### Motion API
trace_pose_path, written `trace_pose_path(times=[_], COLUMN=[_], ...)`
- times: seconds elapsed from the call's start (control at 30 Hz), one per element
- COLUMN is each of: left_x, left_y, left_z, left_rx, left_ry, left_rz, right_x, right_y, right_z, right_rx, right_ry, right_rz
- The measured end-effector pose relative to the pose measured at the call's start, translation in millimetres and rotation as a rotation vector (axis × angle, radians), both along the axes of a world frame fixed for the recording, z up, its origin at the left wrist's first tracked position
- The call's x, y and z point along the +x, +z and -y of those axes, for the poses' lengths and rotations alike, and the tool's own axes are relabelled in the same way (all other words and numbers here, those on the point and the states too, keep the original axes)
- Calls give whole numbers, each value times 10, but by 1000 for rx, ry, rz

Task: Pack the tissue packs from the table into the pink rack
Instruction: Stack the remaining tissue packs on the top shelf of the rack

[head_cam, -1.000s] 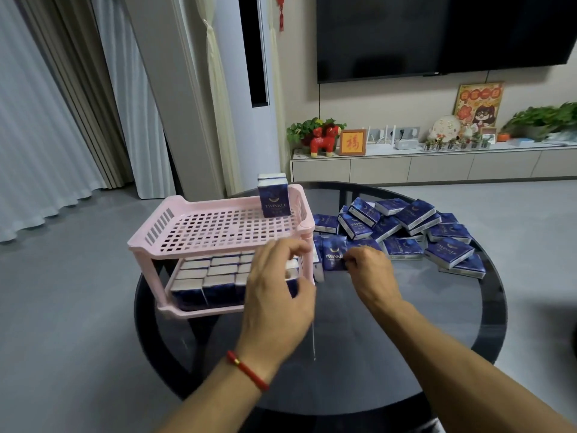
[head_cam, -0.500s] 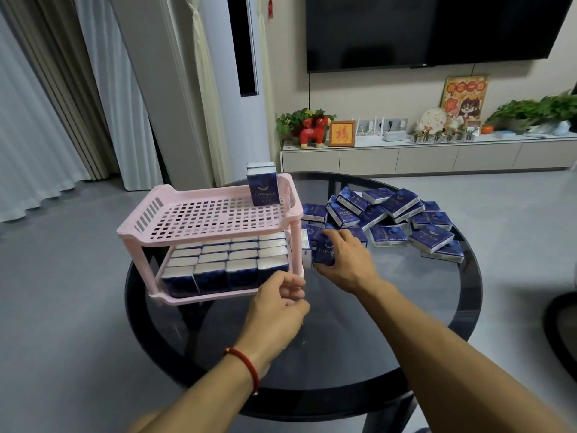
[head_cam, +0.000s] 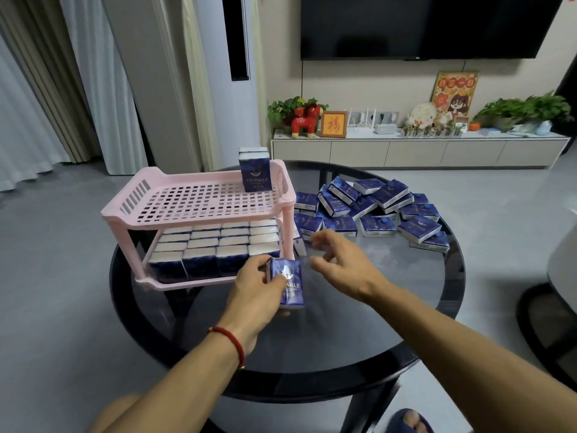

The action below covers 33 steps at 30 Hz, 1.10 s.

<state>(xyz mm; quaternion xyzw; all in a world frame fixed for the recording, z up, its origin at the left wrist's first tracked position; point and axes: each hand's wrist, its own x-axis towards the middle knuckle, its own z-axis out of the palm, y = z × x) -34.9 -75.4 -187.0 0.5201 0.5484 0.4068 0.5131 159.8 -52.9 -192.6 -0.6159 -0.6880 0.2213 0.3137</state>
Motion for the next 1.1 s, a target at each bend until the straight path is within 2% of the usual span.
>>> trace_pose_path(times=[0.1,0.27,0.33,0.4,0.5,0.63,0.8,0.9,0.93,1.03,1.1], left_x=[-76,-140,-147,-135,-86,-8,69,86,83,72,68], left_y=[6,12,15,22,41,71,98,109,114,146,189], left_z=[33,76,79,78,68,70,112,136,140,153,169], left_rx=[10,30,28,25,37,45,47,61,63,52,25], left_ry=[8,32,31,21,12,6,-12,-7,-1,6,-3], left_rz=[-6,-2,13,31,56,90,133,154,165,236,312], right_x=[-118,-402,-362,-248,-91,14,73,56,47,-46,-182], right_y=[-147,-215,-211,-145,35,231,359,424,445,428,367], right_z=[-345,-626,-603,-504,-234,157,419,512,526,541,582], right_rx=[-8,81,61,-30,-135,-149,-187,-138,-77,193,303], right_ry=[-123,-213,-320,-409,-301,-125,27,16,-21,-107,-28], right_rz=[112,95,-98,-407,-738,-898,-936,-821,-673,-56,116])
